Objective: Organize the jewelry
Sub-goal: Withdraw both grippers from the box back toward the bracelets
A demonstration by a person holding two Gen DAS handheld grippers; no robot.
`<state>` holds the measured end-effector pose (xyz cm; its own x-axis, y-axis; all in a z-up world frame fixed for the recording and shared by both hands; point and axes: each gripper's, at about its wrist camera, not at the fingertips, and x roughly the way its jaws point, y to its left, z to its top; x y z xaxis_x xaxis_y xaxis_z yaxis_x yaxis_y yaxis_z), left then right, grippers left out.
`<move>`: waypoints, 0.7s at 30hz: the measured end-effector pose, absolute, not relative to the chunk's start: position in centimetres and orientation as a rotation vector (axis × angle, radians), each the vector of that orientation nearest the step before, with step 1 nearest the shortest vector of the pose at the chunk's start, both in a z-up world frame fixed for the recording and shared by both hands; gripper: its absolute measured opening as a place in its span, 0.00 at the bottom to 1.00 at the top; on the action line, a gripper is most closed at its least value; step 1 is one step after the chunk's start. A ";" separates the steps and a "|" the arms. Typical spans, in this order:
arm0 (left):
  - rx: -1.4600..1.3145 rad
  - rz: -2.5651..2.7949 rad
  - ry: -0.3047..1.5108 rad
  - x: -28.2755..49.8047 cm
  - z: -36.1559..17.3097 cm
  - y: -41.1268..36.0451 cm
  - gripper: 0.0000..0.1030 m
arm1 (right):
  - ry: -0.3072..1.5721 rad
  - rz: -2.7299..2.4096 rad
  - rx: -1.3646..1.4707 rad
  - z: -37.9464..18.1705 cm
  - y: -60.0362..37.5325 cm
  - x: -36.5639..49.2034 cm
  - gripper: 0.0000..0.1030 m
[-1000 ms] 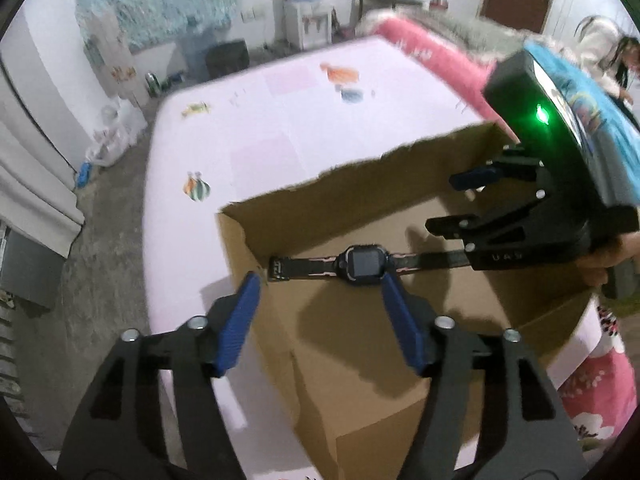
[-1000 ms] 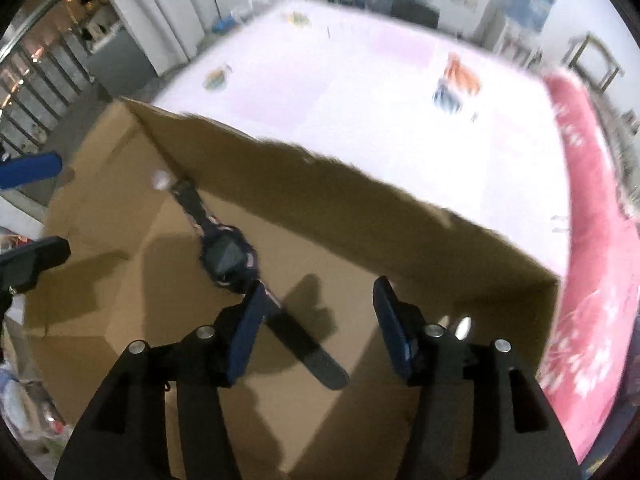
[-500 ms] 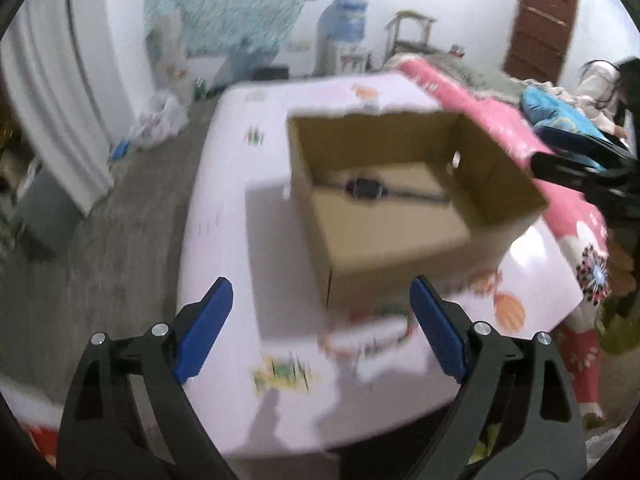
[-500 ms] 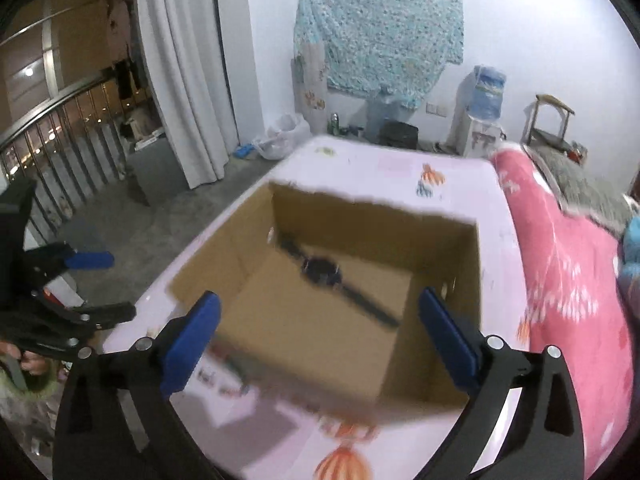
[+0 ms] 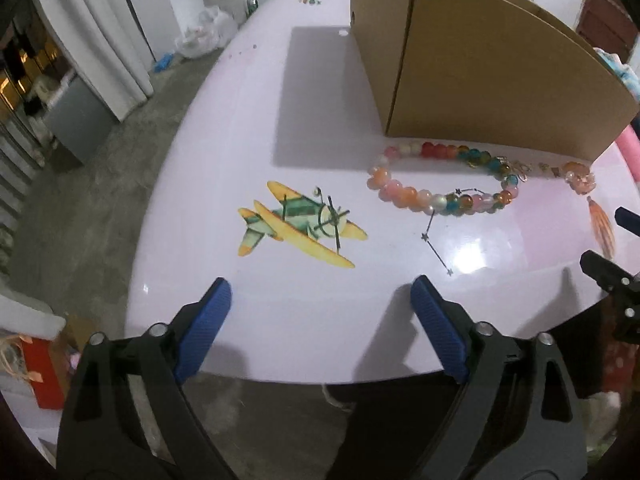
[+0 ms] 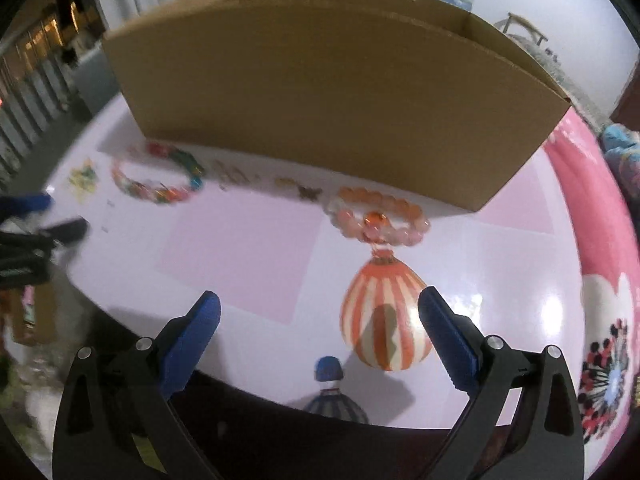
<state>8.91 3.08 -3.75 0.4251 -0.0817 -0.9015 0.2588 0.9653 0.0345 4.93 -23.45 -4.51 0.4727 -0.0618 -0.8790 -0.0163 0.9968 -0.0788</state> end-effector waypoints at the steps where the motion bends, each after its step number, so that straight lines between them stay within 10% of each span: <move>1: 0.170 -0.213 1.115 9.0 -3.8 3.2 0.88 | 1.083 -0.028 -0.086 -4.8 -23.3 4.9 0.93; 21: 0.149 -0.226 1.155 9.2 -4.3 3.7 0.93 | 1.037 0.013 0.000 -5.3 -24.0 3.7 0.94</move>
